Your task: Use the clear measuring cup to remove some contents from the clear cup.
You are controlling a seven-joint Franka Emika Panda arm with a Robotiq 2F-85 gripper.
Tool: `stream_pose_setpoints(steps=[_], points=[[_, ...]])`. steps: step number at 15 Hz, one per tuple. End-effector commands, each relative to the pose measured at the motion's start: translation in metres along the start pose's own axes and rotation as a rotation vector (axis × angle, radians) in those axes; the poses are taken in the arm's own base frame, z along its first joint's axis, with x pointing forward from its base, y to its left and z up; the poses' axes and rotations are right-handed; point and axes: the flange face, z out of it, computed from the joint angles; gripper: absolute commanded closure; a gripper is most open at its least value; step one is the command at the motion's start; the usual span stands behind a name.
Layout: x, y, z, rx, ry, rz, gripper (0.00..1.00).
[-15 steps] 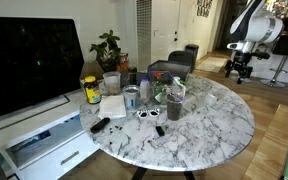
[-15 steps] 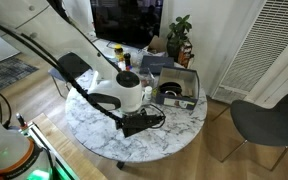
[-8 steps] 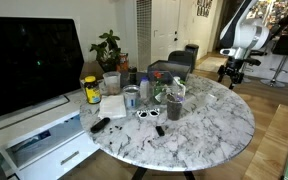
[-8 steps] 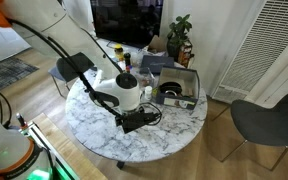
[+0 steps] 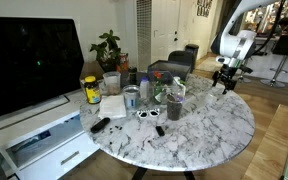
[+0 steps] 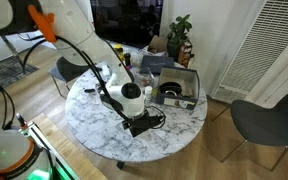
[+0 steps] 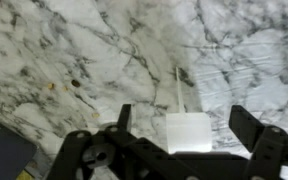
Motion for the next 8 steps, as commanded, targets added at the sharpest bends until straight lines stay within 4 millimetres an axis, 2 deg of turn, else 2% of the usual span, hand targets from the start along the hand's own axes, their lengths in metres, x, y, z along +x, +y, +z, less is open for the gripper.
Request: stream_pose_setpoints(steps=[1, 7, 8], points=[[-0.023, 0.008, 0.023, -0.018, 0.010, -0.013, 0.00], [-0.039, 0.000, 0.052, 0.002, 0.030, -0.025, 0.00], [-0.040, -0.001, 0.055, 0.004, 0.033, -0.030, 0.03]])
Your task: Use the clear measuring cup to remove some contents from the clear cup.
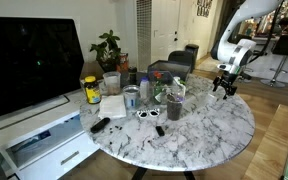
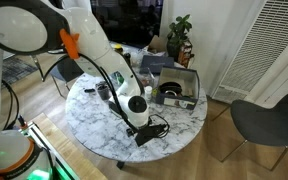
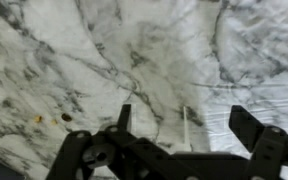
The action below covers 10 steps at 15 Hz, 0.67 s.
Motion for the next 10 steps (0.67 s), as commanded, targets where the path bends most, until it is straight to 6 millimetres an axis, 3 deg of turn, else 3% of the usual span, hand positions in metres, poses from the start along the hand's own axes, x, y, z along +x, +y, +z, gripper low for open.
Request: stream_pose_setpoints(steps=[1, 4, 10], points=[[-0.008, -0.005, 0.016, 0.001, 0.008, -0.012, 0.08], [-0.004, -0.009, 0.019, 0.010, 0.037, -0.016, 0.32], [0.003, -0.005, 0.017, -0.001, 0.044, -0.029, 0.35]])
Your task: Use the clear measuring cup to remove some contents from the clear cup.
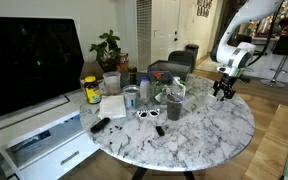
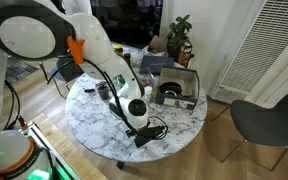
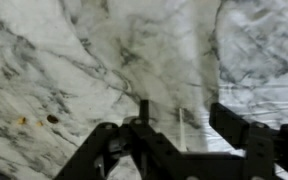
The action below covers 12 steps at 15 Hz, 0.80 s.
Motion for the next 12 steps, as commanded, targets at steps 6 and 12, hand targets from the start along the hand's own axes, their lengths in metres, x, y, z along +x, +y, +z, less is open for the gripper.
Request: stream_pose_setpoints(steps=[6, 12], points=[[0.018, 0.001, 0.005, -0.003, 0.015, -0.067, 0.37], [0.023, 0.007, -0.001, -0.015, -0.021, -0.099, 0.45]])
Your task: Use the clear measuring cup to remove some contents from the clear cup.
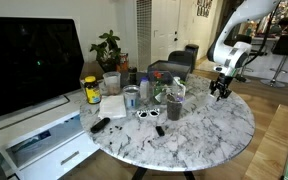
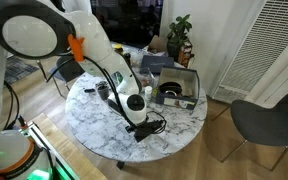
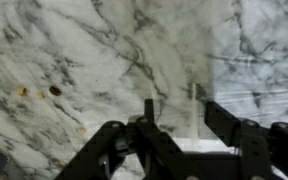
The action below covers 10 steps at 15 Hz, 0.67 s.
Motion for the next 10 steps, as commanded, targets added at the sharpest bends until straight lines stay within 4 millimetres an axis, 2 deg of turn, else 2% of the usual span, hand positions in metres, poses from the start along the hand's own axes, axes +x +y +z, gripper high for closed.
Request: stream_pose_setpoints(steps=[1, 6, 10], points=[[0.0007, 0.0011, -0.0033, -0.006, -0.034, -0.059, 0.47], [0.0031, 0.0046, -0.0069, -0.012, -0.070, -0.095, 0.52], [0.0022, 0.0076, -0.0085, -0.013, -0.102, -0.120, 0.48]])
